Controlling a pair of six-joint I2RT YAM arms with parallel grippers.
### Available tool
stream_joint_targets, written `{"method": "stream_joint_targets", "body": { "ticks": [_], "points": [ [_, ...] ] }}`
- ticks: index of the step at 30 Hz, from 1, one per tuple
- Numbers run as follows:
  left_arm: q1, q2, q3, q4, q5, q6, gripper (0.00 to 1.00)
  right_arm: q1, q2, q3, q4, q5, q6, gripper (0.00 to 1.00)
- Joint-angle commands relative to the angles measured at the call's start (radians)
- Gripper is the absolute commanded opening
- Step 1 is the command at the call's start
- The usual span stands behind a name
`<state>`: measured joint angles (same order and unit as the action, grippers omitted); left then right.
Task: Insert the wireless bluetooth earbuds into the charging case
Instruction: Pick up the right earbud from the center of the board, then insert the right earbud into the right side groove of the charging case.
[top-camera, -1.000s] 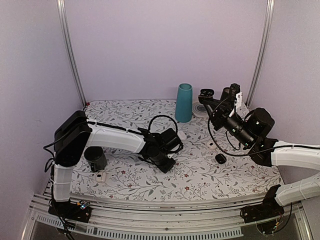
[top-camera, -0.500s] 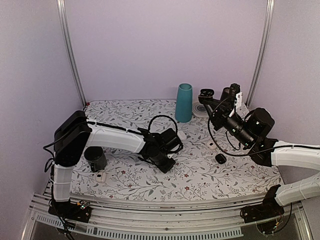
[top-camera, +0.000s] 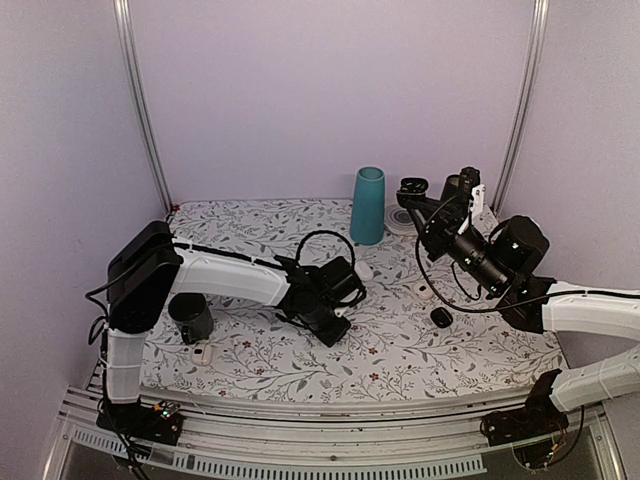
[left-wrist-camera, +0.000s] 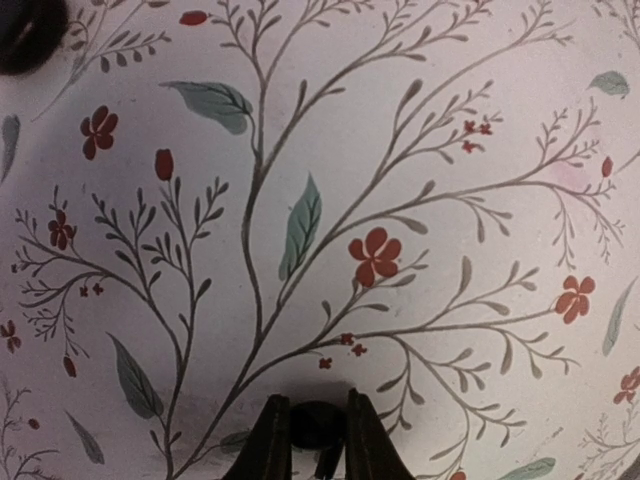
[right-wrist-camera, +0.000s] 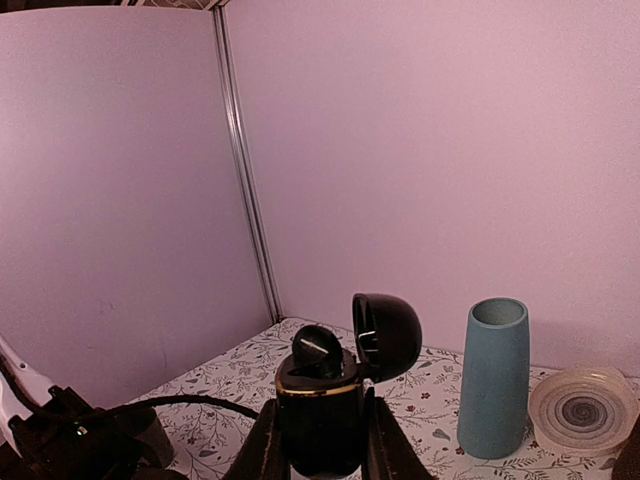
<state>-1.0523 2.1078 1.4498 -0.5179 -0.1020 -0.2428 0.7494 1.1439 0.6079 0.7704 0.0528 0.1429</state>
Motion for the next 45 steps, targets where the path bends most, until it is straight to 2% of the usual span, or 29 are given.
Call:
{"method": "stream_joint_targets", "body": {
  "ticks": [1,14,28,36,45],
  "points": [
    [-0.011,-0.005,-0.013,-0.031,0.008,0.002,0.11,-0.007,0.001,0.009,0.012,0.001,0.013,0.03],
    [0.033,-0.13,-0.044,0.154,0.028,-0.047,0.1,-0.007,0.025,0.014,0.012,0.005,-0.002,0.03],
    [0.071,-0.388,-0.066,0.386,0.041,-0.064,0.1,-0.008,0.074,0.046,0.046,-0.021,0.001,0.03],
    [0.08,-0.532,-0.068,0.535,0.073,-0.065,0.1,-0.008,0.118,0.055,0.117,-0.095,0.024,0.03],
    [0.08,-0.591,-0.108,0.814,0.152,-0.069,0.1,-0.003,0.196,0.047,0.324,-0.237,0.085,0.03]
  ]
}}
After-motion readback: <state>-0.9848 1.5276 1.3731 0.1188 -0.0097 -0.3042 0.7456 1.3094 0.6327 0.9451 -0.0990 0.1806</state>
